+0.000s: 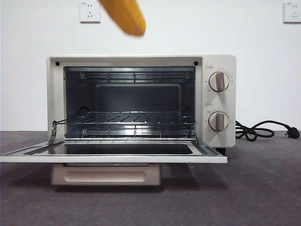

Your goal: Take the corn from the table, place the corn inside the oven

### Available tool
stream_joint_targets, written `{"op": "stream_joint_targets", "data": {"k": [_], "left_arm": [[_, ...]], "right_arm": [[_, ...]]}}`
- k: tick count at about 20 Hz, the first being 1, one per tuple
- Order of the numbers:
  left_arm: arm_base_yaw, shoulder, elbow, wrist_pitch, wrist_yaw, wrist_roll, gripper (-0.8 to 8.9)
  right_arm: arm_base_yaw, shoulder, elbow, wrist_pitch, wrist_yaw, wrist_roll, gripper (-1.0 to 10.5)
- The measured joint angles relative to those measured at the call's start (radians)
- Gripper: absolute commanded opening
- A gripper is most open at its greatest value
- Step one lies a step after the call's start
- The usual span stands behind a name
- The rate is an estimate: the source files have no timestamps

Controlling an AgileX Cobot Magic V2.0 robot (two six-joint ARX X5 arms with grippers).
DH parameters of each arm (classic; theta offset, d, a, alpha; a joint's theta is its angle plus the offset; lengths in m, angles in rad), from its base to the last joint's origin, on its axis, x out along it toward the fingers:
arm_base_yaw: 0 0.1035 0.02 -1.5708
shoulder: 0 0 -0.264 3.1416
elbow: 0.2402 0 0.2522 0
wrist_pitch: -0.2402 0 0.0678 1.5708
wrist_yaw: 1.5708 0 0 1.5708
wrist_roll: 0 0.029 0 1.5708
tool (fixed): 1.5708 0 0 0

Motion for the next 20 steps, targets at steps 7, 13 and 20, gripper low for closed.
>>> {"op": "stream_joint_targets", "data": {"k": [7,13,20], "left_arm": [[0.0,0.0,0.0,-0.017,-0.01,0.0,-0.06],[0.0,0.0,0.0,-0.017,-0.049,0.0,-0.06],[0.0,0.0,0.0,-0.017,-0.051,0.0,-0.06]], "right_arm": [[0.0,0.149,0.0,0.115,0.122,-0.13,-0.1],[0.0,0.279,0.0,0.213,0.211,-0.233,-0.1],[-0.022,0.403,0.0,0.33,0.312,-0.332,-0.1]]}}
